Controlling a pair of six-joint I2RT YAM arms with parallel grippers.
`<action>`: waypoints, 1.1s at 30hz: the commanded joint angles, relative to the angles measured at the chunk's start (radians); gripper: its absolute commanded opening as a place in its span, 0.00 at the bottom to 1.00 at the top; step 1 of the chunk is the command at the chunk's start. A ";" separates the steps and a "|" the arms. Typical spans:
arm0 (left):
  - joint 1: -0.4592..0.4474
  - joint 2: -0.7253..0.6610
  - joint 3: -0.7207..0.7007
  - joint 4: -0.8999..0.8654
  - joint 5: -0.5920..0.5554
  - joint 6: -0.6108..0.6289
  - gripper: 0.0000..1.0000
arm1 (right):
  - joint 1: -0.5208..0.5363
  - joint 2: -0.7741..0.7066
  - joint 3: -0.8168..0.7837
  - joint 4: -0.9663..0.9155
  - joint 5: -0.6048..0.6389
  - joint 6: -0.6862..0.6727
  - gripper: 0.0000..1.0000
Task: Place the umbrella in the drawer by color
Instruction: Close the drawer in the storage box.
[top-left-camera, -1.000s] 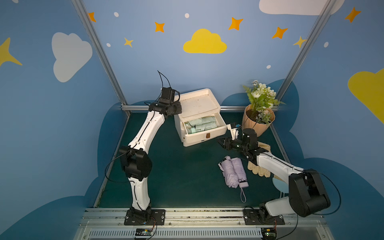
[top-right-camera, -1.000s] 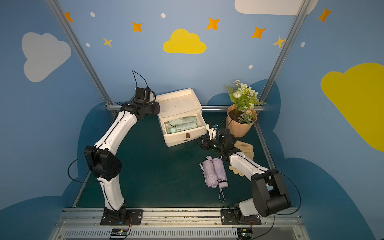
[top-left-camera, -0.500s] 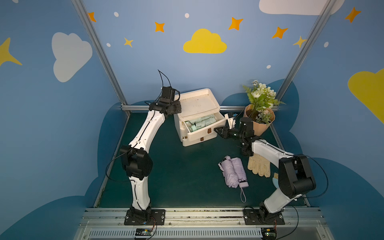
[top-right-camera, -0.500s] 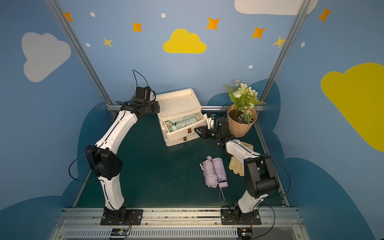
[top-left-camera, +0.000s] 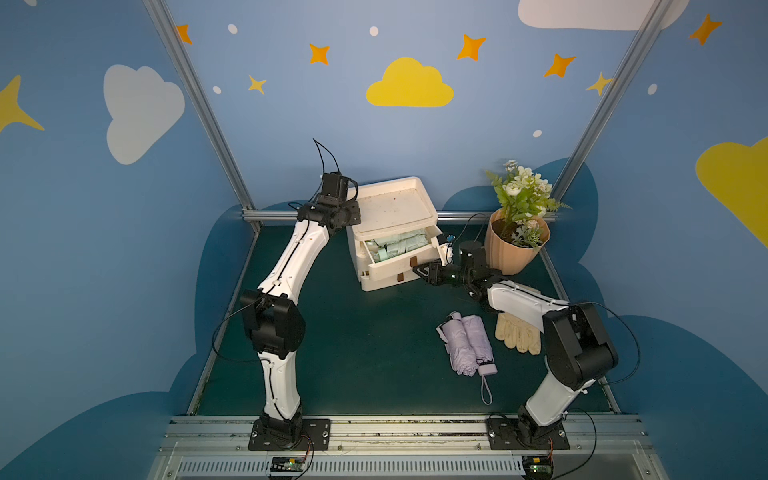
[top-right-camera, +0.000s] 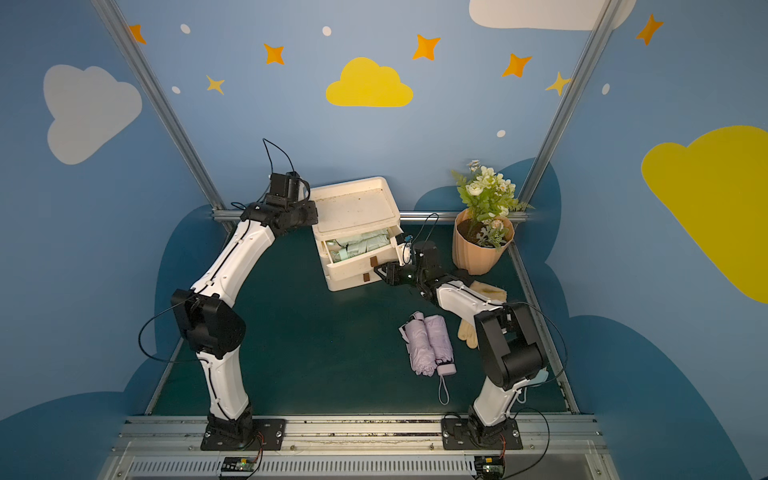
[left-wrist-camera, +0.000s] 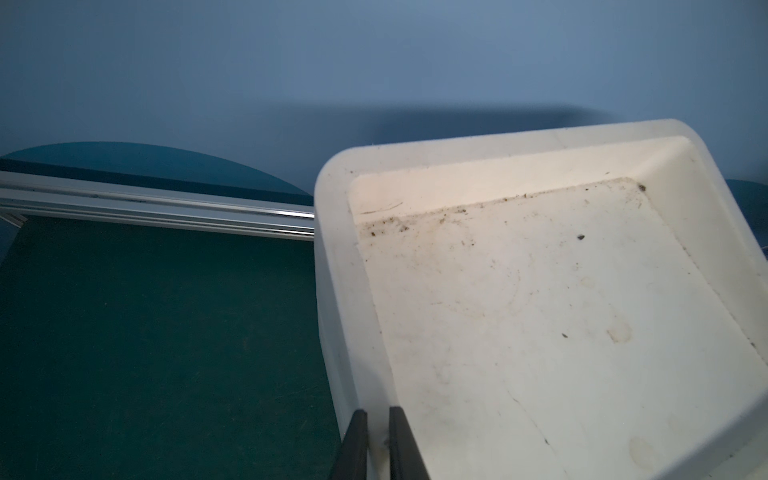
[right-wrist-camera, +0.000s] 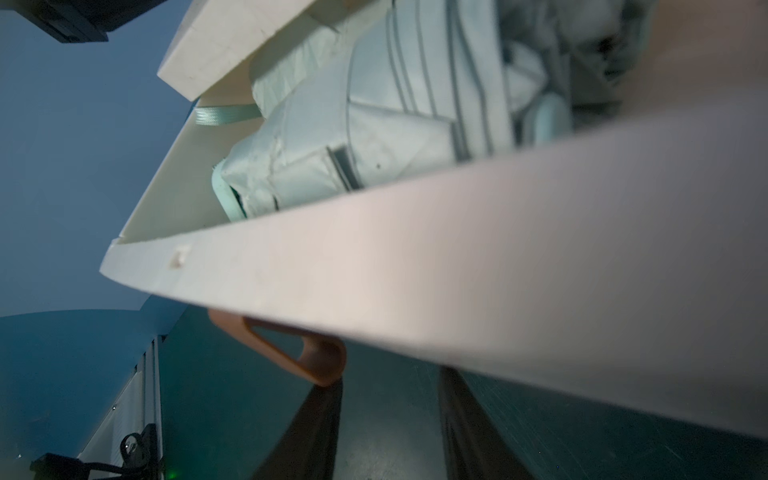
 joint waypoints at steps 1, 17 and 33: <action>-0.024 0.059 -0.020 -0.072 0.086 0.006 0.13 | 0.036 -0.047 -0.018 0.185 0.078 0.018 0.41; -0.021 0.058 -0.022 -0.071 0.089 0.005 0.13 | 0.115 -0.070 -0.004 0.239 0.137 0.039 0.41; -0.024 0.058 -0.030 -0.071 0.079 0.004 0.13 | 0.132 -0.005 0.032 0.317 0.214 -0.027 0.38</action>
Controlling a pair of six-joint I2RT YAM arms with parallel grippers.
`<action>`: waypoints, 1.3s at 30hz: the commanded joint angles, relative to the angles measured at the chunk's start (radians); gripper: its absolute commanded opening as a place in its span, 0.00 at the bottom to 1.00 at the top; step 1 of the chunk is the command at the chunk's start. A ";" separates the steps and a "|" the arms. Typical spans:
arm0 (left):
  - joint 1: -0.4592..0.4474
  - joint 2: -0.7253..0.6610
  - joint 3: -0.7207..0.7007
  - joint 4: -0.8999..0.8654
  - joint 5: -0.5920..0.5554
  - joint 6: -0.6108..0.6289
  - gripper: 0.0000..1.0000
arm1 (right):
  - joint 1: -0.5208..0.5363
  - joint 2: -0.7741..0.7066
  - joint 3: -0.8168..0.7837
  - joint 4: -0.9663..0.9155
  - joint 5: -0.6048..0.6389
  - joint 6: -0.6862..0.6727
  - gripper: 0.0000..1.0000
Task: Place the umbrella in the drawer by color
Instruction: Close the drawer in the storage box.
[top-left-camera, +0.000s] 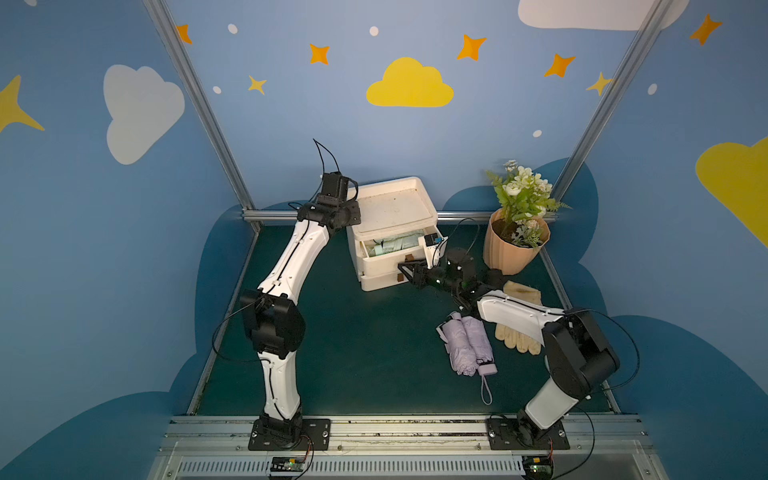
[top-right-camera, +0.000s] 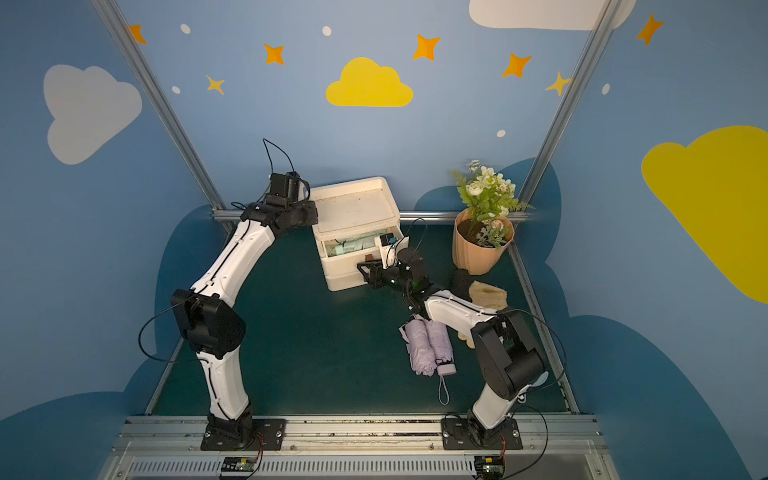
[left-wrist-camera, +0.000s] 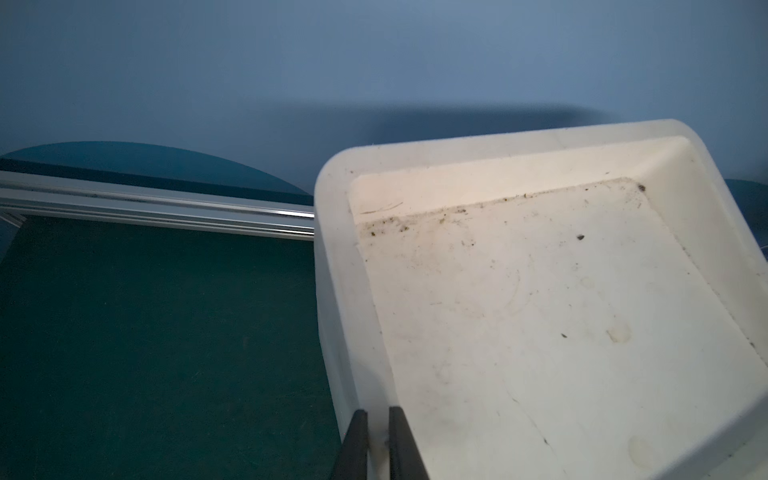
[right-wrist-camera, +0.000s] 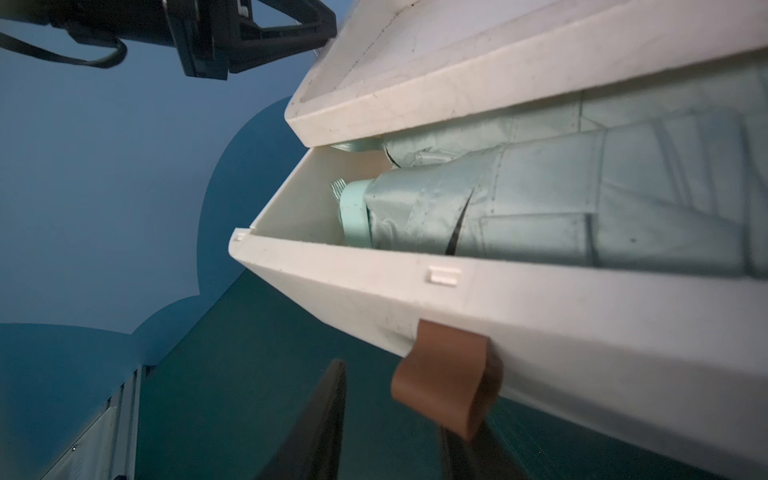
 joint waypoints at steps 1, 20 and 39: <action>-0.024 0.058 -0.029 -0.071 0.079 0.005 0.13 | -0.008 0.036 0.070 0.122 0.047 -0.033 0.38; -0.024 0.051 -0.030 -0.071 0.074 0.005 0.13 | -0.012 0.207 0.236 0.141 0.089 -0.129 0.39; -0.023 0.047 -0.024 -0.081 0.068 0.016 0.13 | -0.014 0.229 0.224 0.189 0.112 -0.143 0.41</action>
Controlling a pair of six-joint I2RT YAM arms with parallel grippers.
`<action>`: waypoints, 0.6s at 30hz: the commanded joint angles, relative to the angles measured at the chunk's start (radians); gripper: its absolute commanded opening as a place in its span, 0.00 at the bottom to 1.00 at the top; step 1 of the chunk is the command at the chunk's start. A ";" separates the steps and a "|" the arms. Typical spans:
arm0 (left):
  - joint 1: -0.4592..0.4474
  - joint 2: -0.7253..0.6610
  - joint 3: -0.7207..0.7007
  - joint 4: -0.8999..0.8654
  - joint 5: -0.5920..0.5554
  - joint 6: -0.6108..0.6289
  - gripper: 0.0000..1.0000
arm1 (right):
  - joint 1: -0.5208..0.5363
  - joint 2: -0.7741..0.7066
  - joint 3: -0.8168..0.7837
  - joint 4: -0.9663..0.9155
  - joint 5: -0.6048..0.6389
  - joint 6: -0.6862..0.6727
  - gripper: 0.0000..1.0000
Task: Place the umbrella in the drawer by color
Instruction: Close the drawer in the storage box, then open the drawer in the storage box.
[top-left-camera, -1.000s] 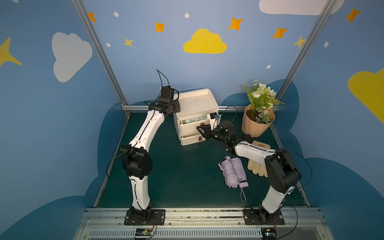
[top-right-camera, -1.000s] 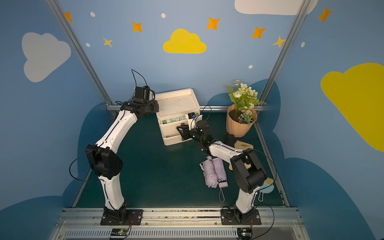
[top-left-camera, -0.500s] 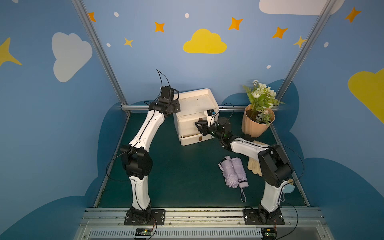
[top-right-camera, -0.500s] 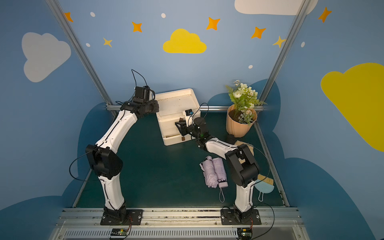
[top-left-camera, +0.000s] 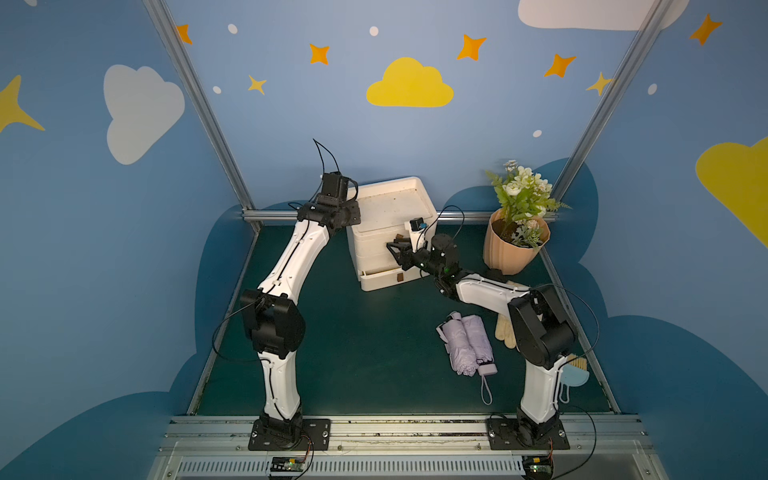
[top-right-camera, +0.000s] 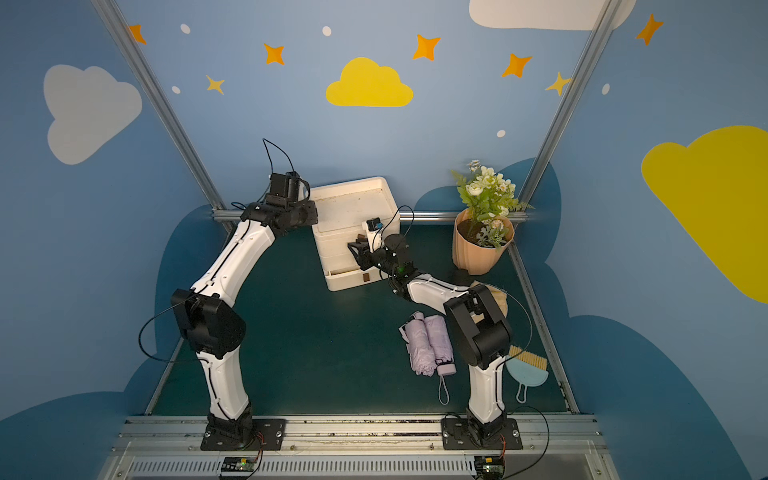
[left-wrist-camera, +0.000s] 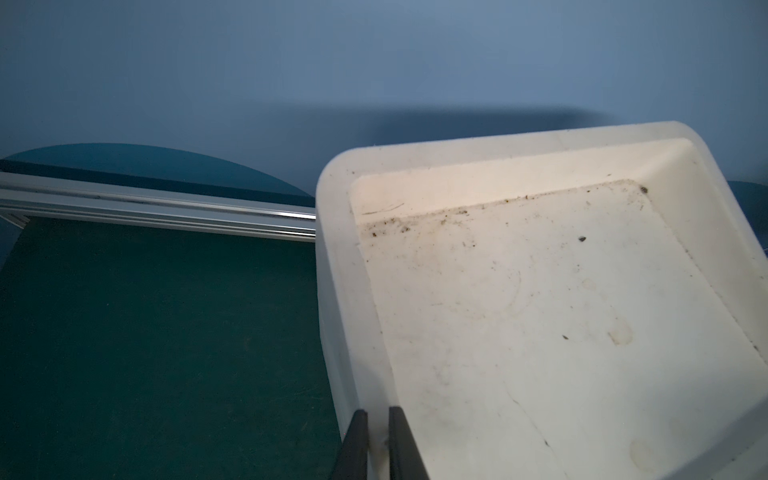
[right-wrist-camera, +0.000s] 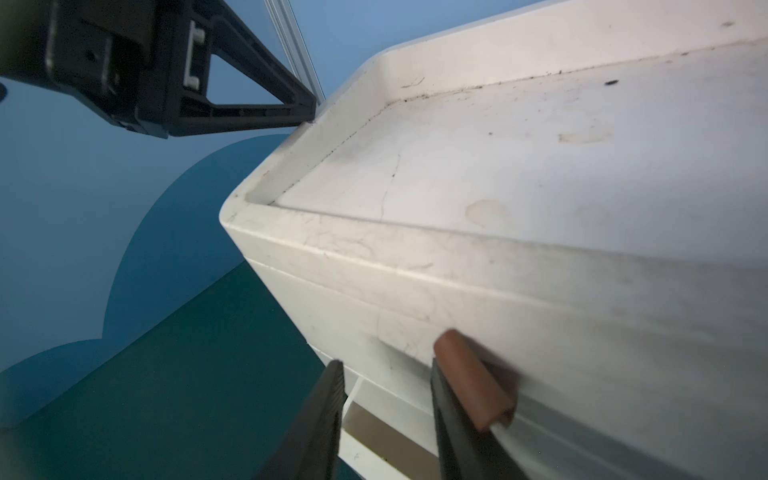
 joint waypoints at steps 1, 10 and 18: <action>-0.023 0.046 -0.023 -0.085 0.073 0.016 0.13 | -0.018 -0.051 -0.051 0.052 0.034 0.021 0.42; -0.023 0.046 -0.020 -0.077 0.076 0.012 0.13 | -0.114 -0.132 -0.273 0.151 -0.177 0.285 0.65; -0.024 0.044 -0.023 -0.082 0.078 0.017 0.13 | -0.150 -0.006 -0.245 0.192 -0.230 0.504 0.63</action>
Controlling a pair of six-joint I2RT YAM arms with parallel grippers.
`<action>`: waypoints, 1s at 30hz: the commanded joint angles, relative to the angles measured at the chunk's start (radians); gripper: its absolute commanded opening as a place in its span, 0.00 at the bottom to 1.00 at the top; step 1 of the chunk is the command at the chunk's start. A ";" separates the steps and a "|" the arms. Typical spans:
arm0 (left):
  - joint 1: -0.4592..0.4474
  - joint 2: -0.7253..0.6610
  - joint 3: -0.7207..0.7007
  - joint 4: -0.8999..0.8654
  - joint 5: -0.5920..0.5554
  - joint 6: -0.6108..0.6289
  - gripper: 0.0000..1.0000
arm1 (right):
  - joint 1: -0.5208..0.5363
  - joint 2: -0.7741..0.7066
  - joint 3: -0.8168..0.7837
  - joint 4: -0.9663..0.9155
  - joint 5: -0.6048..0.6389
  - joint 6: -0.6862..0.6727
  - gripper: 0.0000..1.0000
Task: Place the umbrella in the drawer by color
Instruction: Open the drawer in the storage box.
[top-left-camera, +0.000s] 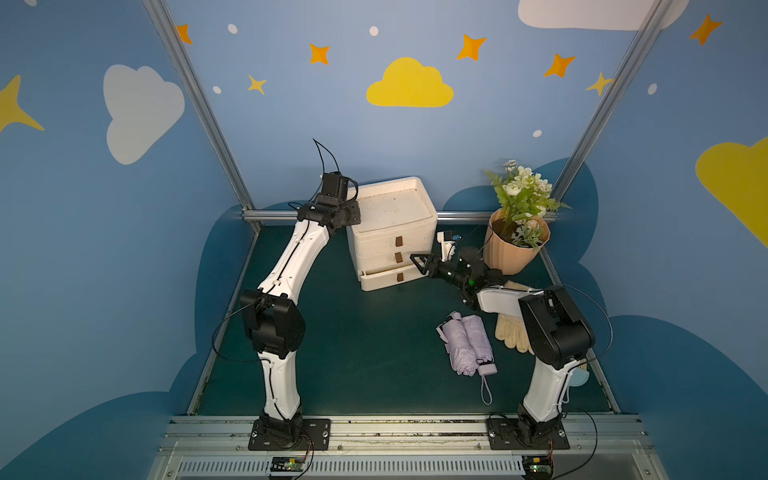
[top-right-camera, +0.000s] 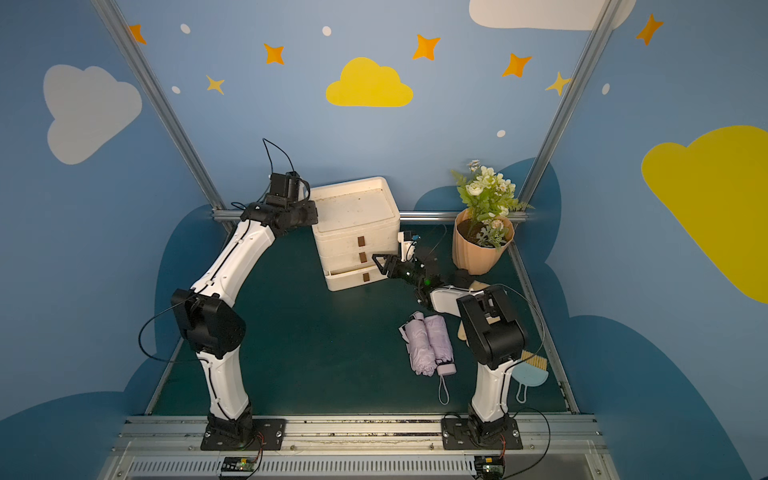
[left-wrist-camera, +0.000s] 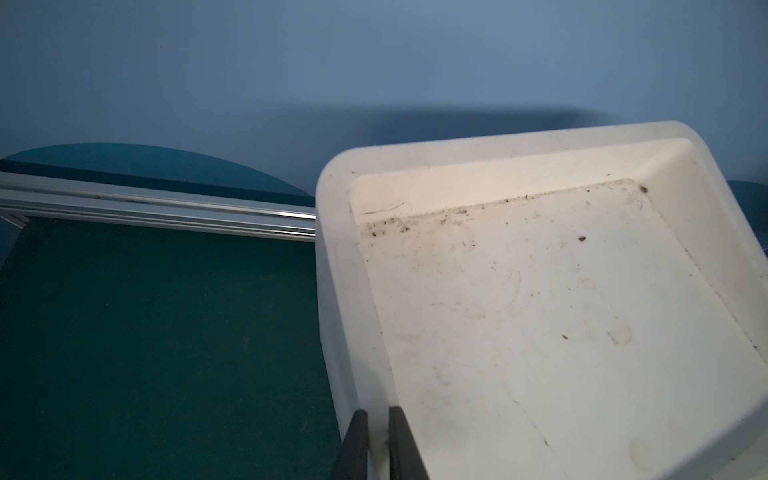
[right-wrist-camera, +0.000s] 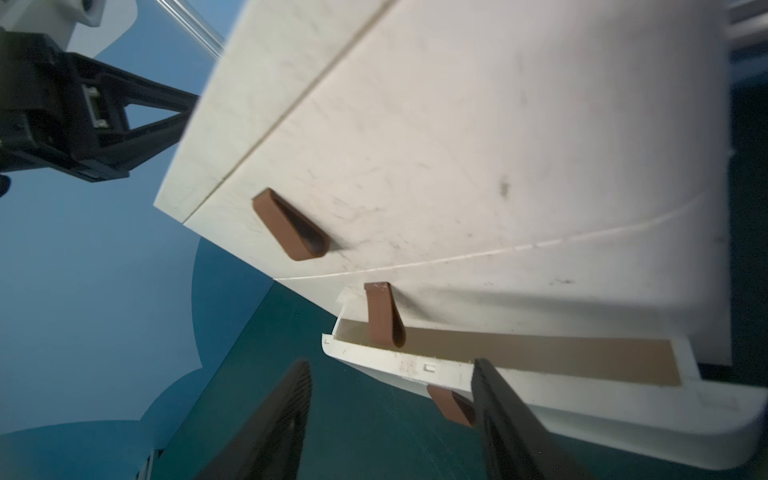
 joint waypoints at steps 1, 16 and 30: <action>-0.024 0.045 -0.022 -0.082 0.078 0.014 0.13 | 0.010 0.041 0.035 0.042 -0.042 0.112 0.63; -0.024 0.042 -0.022 -0.080 0.075 0.023 0.13 | 0.036 0.172 0.207 -0.051 -0.002 0.194 0.62; -0.023 0.045 -0.023 -0.077 0.084 0.017 0.13 | 0.072 0.218 0.197 0.094 0.059 0.253 0.43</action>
